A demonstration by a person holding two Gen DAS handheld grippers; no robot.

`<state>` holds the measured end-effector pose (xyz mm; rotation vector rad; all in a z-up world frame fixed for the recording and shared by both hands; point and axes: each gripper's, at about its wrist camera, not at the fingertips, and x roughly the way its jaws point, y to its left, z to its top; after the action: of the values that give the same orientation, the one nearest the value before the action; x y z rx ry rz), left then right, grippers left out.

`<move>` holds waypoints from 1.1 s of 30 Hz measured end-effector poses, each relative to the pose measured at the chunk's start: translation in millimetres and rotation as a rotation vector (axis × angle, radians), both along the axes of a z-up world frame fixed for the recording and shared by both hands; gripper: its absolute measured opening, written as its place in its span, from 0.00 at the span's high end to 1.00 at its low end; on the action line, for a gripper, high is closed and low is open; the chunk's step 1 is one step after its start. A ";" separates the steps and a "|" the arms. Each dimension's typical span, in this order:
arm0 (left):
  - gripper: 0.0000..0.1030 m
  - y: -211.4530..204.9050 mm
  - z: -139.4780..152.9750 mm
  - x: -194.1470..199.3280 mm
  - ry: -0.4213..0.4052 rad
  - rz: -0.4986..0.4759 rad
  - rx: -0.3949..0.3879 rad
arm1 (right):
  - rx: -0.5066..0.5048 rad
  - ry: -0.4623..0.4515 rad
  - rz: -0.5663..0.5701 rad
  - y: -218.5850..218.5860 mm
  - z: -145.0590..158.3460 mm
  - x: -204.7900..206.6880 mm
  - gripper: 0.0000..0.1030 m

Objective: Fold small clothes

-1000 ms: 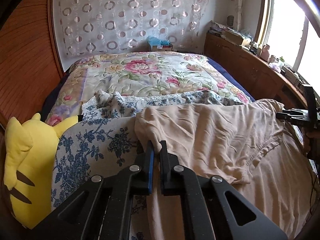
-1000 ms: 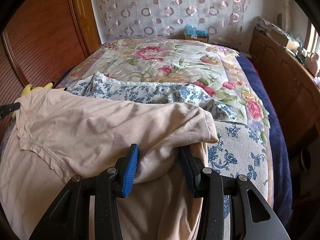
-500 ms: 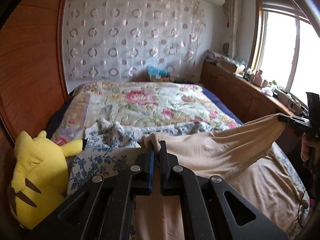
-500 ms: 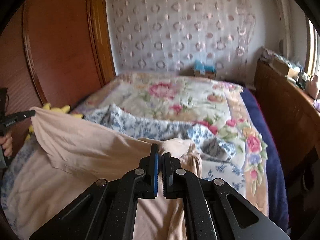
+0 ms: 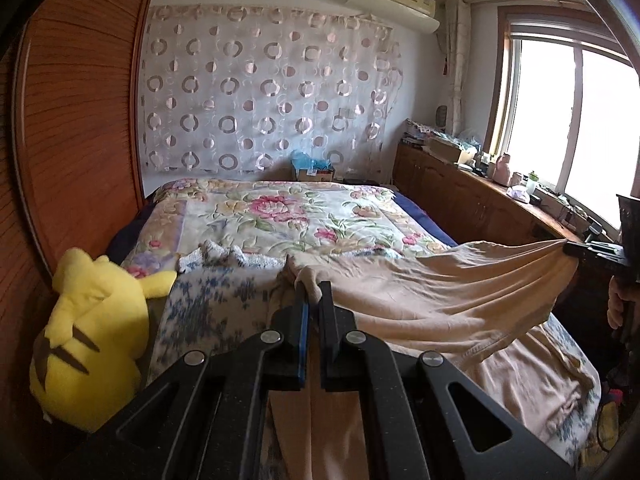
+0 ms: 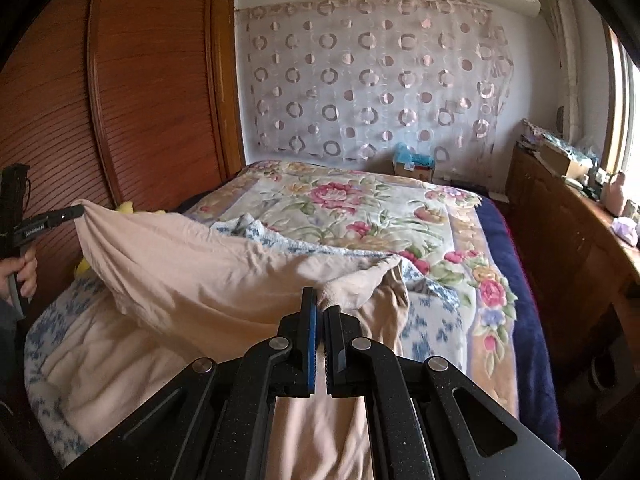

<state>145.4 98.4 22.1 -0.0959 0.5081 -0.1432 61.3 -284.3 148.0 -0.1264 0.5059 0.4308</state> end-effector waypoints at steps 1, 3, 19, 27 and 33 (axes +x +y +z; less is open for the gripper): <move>0.96 0.6 -2.6 -6.4 0.002 0.002 0.001 | 0.000 0.001 -0.001 -1.6 -0.8 -8.3 0.97; 0.96 0.9 -7.1 -18.3 0.004 0.006 0.001 | 0.001 0.005 -0.002 -5.1 0.7 -25.9 0.97; 0.96 5.9 -26.9 -91.1 0.043 0.031 -0.023 | 0.023 0.065 -0.038 -24.4 0.4 -102.3 0.97; 0.96 -2.4 -45.4 -100.0 0.099 0.037 0.017 | -0.002 0.149 -0.035 -19.9 -13.5 -111.2 0.97; 0.96 -8.6 -69.5 -98.7 0.174 0.033 0.058 | -0.045 0.233 -0.042 -18.7 -35.7 -97.6 0.97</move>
<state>46.8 89.8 -47.4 -0.0606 0.6833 -0.0881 -36.3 -303.0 112.3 -0.1096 0.7466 0.3949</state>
